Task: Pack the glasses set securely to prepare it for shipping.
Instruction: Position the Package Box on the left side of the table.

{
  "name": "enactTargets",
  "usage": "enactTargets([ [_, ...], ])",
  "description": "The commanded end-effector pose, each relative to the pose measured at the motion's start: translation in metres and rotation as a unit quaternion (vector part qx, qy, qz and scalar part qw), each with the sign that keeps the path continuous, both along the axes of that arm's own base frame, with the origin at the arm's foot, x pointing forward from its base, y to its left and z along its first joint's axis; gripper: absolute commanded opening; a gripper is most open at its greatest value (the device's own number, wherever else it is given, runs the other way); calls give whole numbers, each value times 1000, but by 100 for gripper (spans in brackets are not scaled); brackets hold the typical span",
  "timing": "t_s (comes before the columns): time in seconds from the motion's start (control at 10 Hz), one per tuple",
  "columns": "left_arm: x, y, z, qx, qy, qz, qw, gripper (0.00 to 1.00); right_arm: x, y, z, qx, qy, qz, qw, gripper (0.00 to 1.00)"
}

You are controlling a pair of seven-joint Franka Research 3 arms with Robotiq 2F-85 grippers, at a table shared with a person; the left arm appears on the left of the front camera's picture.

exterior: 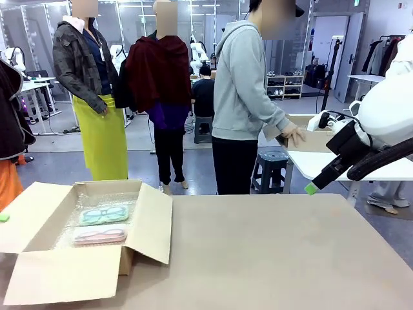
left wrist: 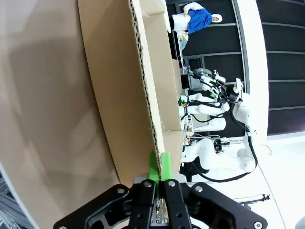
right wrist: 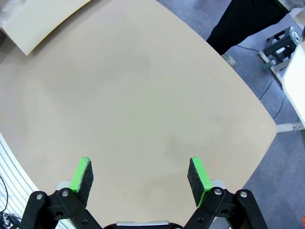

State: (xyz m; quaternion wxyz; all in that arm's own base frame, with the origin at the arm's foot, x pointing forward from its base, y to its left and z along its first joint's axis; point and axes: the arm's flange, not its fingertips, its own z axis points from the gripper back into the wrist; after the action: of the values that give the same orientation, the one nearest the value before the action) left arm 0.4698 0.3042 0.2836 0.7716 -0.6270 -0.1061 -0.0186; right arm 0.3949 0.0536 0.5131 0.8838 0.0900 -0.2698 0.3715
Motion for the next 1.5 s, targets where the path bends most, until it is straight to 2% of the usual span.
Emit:
enactTargets([
  [0.0, 3, 18, 10, -1, -7, -20, 1000, 2, 0, 2, 2, -3, 7, -4, 1000, 100],
  [0.1, 4, 26, 12, 0, -8, 0, 1000, 2, 0, 2, 2, -3, 7, -4, 1000, 100],
  [0.8, 5, 20, 10, 12, -10, 1, 1000, 2, 0, 2, 2, -3, 7, -4, 1000, 100],
  [0.9, 7, 19, 12, 1, -12, 17, 1000, 18, 0, 2, 2, -3, 7, -4, 1000, 100],
  [1.0, 6, 20, 20, 13, -20, 11, 1000, 46, 0, 2, 2, -3, 7, -4, 1000, 100],
  [1.1, 5, 26, 31, 34, -26, 16, 999, 62, 0, 2, 2, -3, 7, -4, 1000, 100],
  [1.2, 3, 30, 37, 50, -23, 23, 998, 91, 0, 2, 2, -3, 7, -4, 1000, 100],
  [1.3, 1, 33, 35, 68, -17, 32, 997, 100, 0, 2, 2, -3, 7, -4, 1000, 100],
  [1.4, 0, 39, 40, 105, -20, 51, 993, 100, 0, 2, 2, -3, 7, -4, 1000, 100],
])
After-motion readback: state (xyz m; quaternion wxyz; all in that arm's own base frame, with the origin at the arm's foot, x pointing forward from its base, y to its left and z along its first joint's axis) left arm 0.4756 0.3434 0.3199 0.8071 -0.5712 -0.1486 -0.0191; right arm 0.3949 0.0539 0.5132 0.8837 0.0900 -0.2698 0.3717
